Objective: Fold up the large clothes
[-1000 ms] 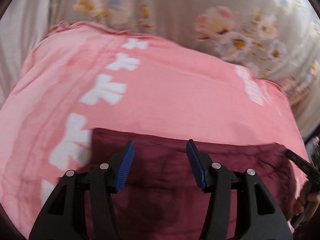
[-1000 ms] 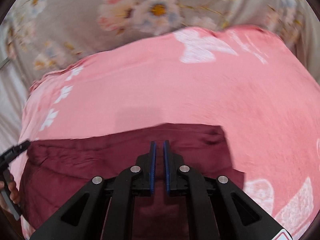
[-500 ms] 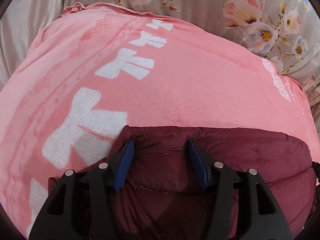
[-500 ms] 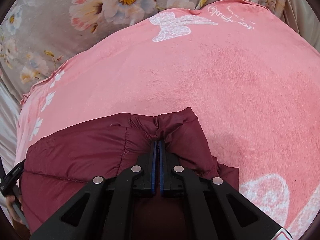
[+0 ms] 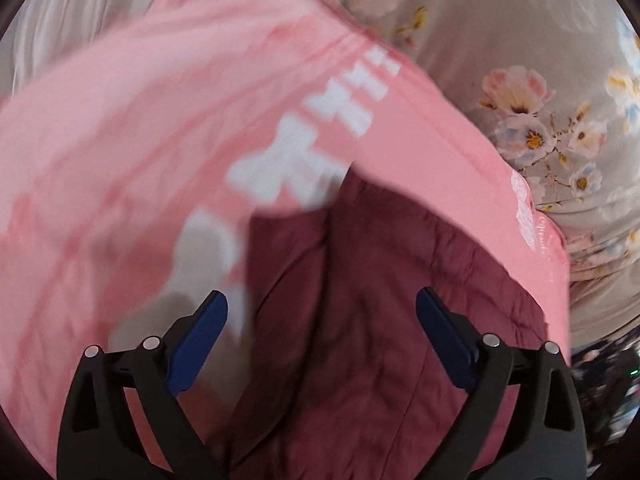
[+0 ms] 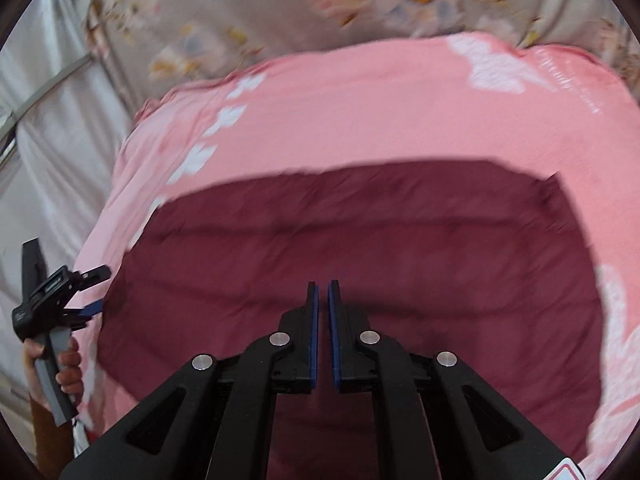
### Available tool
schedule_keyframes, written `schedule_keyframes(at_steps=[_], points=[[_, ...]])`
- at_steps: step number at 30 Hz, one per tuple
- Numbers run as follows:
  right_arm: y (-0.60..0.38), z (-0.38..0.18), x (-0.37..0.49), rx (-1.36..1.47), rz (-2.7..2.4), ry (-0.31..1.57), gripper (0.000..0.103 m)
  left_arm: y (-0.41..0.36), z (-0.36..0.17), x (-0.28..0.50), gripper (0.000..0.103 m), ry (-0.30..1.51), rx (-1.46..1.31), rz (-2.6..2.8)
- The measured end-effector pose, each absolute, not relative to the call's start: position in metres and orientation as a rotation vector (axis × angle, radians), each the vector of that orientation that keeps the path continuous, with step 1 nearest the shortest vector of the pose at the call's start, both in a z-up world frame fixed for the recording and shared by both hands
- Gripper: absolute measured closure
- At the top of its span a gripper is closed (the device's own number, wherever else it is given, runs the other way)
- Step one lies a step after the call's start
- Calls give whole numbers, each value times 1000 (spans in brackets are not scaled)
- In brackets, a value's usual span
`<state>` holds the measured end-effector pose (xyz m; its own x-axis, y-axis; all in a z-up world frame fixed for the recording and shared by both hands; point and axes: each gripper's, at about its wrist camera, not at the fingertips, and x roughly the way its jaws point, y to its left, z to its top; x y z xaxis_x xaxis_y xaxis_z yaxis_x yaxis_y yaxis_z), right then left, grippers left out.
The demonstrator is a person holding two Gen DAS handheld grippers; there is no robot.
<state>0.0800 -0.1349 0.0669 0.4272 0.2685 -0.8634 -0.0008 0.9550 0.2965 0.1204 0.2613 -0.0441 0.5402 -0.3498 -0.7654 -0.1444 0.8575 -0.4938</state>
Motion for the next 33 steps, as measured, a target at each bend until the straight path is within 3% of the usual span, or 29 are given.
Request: schedule_keyframes(at_steps=[3,8,10,12,14,15,22,33], points=[[-109,54,74,218,185,1154,98,269,-66,103,10,1047,-659,-179],[-104,32,68,213,178,1163,98,248,-65,93,13,1034,-579,-216],[-104,24,66,211,174,1150,99,236,-63,92,36,1031,-537,-219],[-102,20,63,193,172,1133,100,230,-60,91,66,1040,-557,-260],[-103,18,61,190,179,1114,101,222,-44,86,88,1002,-549,-296],[-107,18,60,216,191,1111,101,216,-31,82,92,975,-537,-316],[-138,67,4,333,242,1074,101,167,62,55,95,800,-437,-470],[-139,14,-26,472,307,1185,103,60,124,32,95,734,-260,-664]])
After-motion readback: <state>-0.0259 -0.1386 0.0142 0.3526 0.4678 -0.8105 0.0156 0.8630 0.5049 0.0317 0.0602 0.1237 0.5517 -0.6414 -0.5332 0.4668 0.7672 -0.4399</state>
